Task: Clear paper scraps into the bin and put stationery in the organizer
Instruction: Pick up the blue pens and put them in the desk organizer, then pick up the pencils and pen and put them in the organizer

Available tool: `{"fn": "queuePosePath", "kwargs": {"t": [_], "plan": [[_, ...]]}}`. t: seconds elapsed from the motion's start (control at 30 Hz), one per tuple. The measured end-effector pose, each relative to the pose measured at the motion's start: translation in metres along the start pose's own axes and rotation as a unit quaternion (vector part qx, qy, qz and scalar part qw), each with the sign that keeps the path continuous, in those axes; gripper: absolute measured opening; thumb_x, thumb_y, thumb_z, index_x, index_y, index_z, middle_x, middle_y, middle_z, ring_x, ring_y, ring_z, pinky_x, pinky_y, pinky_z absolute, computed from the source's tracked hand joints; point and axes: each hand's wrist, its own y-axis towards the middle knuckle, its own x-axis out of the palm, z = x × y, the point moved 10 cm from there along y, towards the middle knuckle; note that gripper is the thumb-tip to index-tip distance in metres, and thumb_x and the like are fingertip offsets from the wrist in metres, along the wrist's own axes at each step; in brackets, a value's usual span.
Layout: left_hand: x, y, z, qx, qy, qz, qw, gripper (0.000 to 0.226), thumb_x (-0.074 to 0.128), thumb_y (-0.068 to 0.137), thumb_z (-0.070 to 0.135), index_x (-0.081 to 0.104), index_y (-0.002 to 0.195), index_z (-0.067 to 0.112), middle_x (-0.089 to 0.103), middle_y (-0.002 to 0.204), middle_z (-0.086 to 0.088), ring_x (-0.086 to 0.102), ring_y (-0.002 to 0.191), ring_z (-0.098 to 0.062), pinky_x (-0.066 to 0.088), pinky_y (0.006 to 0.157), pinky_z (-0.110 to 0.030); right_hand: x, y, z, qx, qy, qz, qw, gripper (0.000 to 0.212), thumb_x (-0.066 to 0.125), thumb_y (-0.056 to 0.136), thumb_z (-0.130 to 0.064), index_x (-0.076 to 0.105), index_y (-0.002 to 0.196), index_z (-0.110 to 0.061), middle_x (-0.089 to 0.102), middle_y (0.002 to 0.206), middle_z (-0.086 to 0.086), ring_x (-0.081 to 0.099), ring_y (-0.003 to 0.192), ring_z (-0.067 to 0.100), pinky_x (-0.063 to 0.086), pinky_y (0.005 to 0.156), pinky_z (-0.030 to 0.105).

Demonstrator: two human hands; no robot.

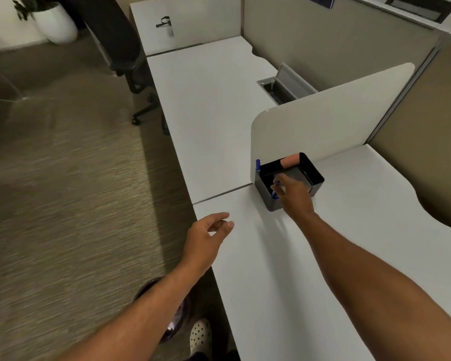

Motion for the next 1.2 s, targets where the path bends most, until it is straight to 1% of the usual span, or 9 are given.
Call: {"fn": "queuePosePath", "kwargs": {"t": [0.07, 0.13, 0.2, 0.27, 0.37, 0.47, 0.67, 0.97, 1.2], "plan": [[-0.002, 0.001, -0.002, -0.001, 0.000, 0.001, 1.000, 0.031, 0.075, 0.093, 0.033, 0.075, 0.123, 0.027, 0.075, 0.104, 0.008, 0.069, 0.103, -0.012, 0.060, 0.097, -0.049, 0.010, 0.000, -0.002, -0.020, -0.044, -0.027, 0.998, 0.015, 0.059, 0.102, -0.010, 0.073, 0.108, -0.010, 0.076, 0.095, 0.012, 0.062, 0.089, 0.025, 0.055, 0.078, 0.041], [-0.003, 0.002, -0.002, 0.000, -0.004, 0.001, 1.000, 0.031, 0.076, 0.093, 0.032, 0.074, 0.123, 0.027, 0.075, 0.103, 0.009, 0.070, 0.102, -0.012, 0.061, 0.096, -0.047, 0.015, 0.001, -0.005, -0.039, -0.067, -0.049, 0.996, 0.018, 0.059, 0.102, -0.010, 0.077, 0.100, -0.010, 0.075, 0.095, 0.012, 0.063, 0.095, 0.031, 0.048, 0.103, 0.048], [-0.004, 0.003, 0.000, 0.005, -0.009, 0.000, 1.000, 0.029, 0.076, 0.093, 0.030, 0.074, 0.121, 0.028, 0.075, 0.102, 0.011, 0.070, 0.103, -0.012, 0.063, 0.092, -0.043, 0.018, 0.000, -0.011, -0.061, -0.112, -0.066, 0.990, 0.023, 0.057, 0.106, -0.022, 0.078, 0.103, -0.013, 0.076, 0.105, 0.008, 0.062, 0.118, 0.033, 0.033, 0.119, 0.052], [-0.005, 0.005, 0.005, 0.012, -0.012, 0.001, 1.000, 0.028, 0.076, 0.093, 0.030, 0.074, 0.121, 0.027, 0.075, 0.104, 0.011, 0.070, 0.103, -0.009, 0.063, 0.092, -0.042, 0.011, -0.003, -0.020, -0.081, -0.137, -0.025, 0.987, 0.030, 0.052, 0.108, -0.031, 0.078, 0.108, -0.015, 0.075, 0.118, 0.005, 0.058, 0.131, 0.032, 0.030, 0.118, 0.054], [-0.009, 0.008, 0.010, 0.024, -0.002, 0.007, 1.000, 0.031, 0.075, 0.094, 0.028, 0.073, 0.125, 0.023, 0.075, 0.109, 0.010, 0.069, 0.103, -0.005, 0.060, 0.098, -0.044, -0.003, -0.017, -0.045, -0.132, -0.105, 0.085, 0.982, 0.029, 0.050, 0.108, -0.027, 0.075, 0.108, -0.012, 0.075, 0.115, 0.005, 0.063, 0.120, 0.030, 0.035, 0.113, 0.053], [-0.016, 0.010, 0.009, 0.046, 0.052, 0.023, 0.997, 0.030, 0.072, 0.097, 0.025, 0.072, 0.127, 0.023, 0.074, 0.114, 0.010, 0.067, 0.105, -0.001, 0.057, 0.101, -0.039, 0.012, -0.034, -0.076, -0.186, -0.088, 0.098, 0.974, 0.026, 0.053, 0.106, -0.023, 0.071, 0.124, -0.014, 0.071, 0.127, 0.002, 0.059, 0.128, 0.026, 0.032, 0.121, 0.052], [-0.060, 0.001, -0.019, 0.077, 0.180, 0.074, 0.978, 0.047, 0.062, 0.102, 0.028, 0.054, 0.149, 0.024, 0.054, 0.151, 0.003, 0.052, 0.137, -0.015, 0.050, 0.112, -0.043, 0.079, -0.083, -0.147, -0.263, -0.106, 0.025, 0.959, 0.035, 0.054, 0.106, -0.026, 0.058, 0.140, -0.021, 0.059, 0.147, 0.005, 0.048, 0.144, 0.027, 0.027, 0.127, 0.055], [-0.205, -0.076, -0.097, 0.078, 0.304, 0.190, 0.930, 0.056, 0.054, 0.104, 0.034, 0.039, 0.157, 0.023, 0.041, 0.162, 0.000, 0.029, 0.155, -0.018, 0.032, 0.124, -0.041, 0.185, -0.171, -0.279, -0.351, -0.112, -0.061, 0.928, 0.047, 0.047, 0.107, -0.028, 0.042, 0.153, -0.018, 0.039, 0.161, 0.005, 0.028, 0.156, 0.026, 0.022, 0.127, 0.059], [-0.347, -0.223, -0.189, 0.005, 0.362, 0.333, 0.871, 0.066, 0.048, 0.102, 0.043, 0.033, 0.160, 0.015, 0.036, 0.165, -0.010, 0.024, 0.158, -0.030, 0.027, 0.124, -0.055, 0.301, -0.334, -0.396, -0.457, -0.108, -0.196, 0.861, 0.055, 0.033, 0.111, -0.042, 0.028, 0.159, -0.017, 0.027, 0.167, 0.006, 0.016, 0.160, 0.027, 0.012, 0.130, 0.058]]}}
